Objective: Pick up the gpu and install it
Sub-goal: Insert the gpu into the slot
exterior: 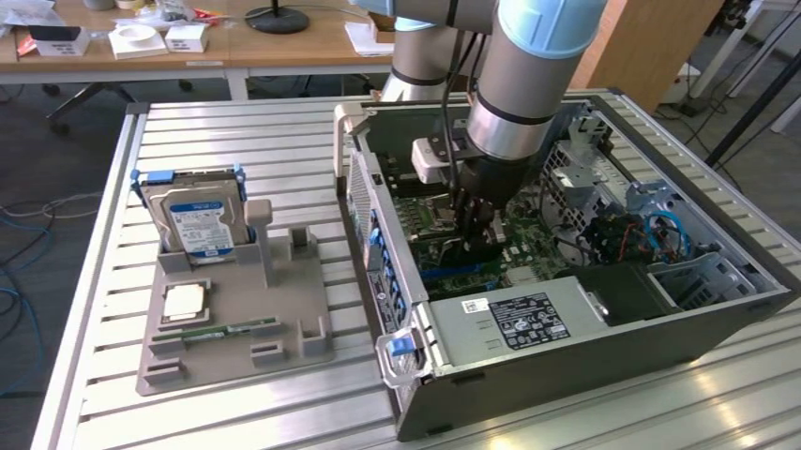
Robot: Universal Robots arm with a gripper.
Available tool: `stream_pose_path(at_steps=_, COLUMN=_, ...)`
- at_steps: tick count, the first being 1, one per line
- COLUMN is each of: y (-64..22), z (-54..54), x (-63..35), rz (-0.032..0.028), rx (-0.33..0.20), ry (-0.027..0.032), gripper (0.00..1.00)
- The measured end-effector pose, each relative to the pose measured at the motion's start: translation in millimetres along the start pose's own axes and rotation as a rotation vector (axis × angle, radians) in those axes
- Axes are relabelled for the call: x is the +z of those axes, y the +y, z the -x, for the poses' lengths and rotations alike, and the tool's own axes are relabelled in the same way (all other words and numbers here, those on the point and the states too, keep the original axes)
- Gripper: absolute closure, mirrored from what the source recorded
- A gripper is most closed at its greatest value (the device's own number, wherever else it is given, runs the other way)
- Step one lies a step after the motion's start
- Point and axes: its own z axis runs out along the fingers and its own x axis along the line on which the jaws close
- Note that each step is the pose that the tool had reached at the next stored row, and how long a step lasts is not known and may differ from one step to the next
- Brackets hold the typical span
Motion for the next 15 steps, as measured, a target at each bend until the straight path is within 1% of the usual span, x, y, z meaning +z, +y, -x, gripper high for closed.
stream_pose_path(at_steps=15, y=0.0, z=0.0, x=0.6, rz=0.0000, rx=0.000, ry=-0.0001, gripper=0.74)
